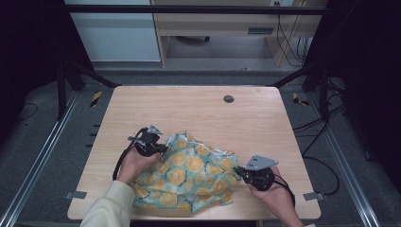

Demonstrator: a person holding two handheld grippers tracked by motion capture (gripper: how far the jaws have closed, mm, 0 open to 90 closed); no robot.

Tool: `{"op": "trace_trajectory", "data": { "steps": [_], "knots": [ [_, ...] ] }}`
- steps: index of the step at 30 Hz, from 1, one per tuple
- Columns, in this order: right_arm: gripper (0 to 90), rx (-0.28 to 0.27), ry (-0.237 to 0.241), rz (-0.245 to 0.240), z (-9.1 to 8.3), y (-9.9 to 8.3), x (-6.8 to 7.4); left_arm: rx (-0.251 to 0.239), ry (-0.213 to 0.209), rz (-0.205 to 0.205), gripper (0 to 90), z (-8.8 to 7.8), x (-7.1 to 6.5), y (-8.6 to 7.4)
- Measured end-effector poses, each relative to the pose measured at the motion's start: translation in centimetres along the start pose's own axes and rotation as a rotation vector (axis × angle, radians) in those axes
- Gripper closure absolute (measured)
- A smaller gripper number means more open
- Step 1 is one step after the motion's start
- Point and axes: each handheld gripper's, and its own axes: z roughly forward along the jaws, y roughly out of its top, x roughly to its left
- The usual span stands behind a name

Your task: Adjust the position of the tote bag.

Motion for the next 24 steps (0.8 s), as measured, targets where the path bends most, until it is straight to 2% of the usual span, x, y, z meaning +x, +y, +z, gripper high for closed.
{"op": "trace_trajectory", "data": {
  "steps": [2,7,9,12,14,15,16,18,24],
  "knots": [
    [89.8,-0.010,-0.004,0.000,-0.1,0.1,-0.1,-0.020,0.015,-0.007,88.4,-0.5,-0.2,0.0],
    [89.9,-0.052,-0.036,0.010,-0.8,0.5,-0.5,-0.077,0.052,0.007,89.8,-2.8,-0.4,-0.2],
    [89.9,-0.061,-0.043,0.017,-1.0,0.6,-0.6,-0.089,0.055,0.007,90.0,-3.3,-0.4,-0.2],
    [90.0,-0.107,-0.077,0.030,-1.8,1.1,-0.8,-0.129,0.102,0.014,90.0,-5.5,-0.2,-0.3],
    [90.0,-0.130,-0.095,0.028,-2.3,1.3,-0.9,-0.139,0.116,0.015,90.0,-6.0,-0.2,-0.4],
    [90.0,-0.130,-0.095,0.028,-2.3,1.3,-0.9,-0.153,0.130,0.018,90.0,-6.7,-0.2,-0.5],
    [90.0,-0.159,-0.117,0.028,-3.0,1.7,-0.9,-0.185,0.150,0.014,90.0,-7.8,-0.2,-0.5],
    [90.0,-0.176,-0.128,0.024,-3.4,1.9,-0.9,-0.214,0.170,0.013,90.0,-8.9,-0.2,-0.6],
    [90.0,-0.227,-0.152,0.016,-4.8,2.7,-0.8,-0.310,0.197,0.008,90.0,-12.1,-0.8,-0.8]
  ]
}}
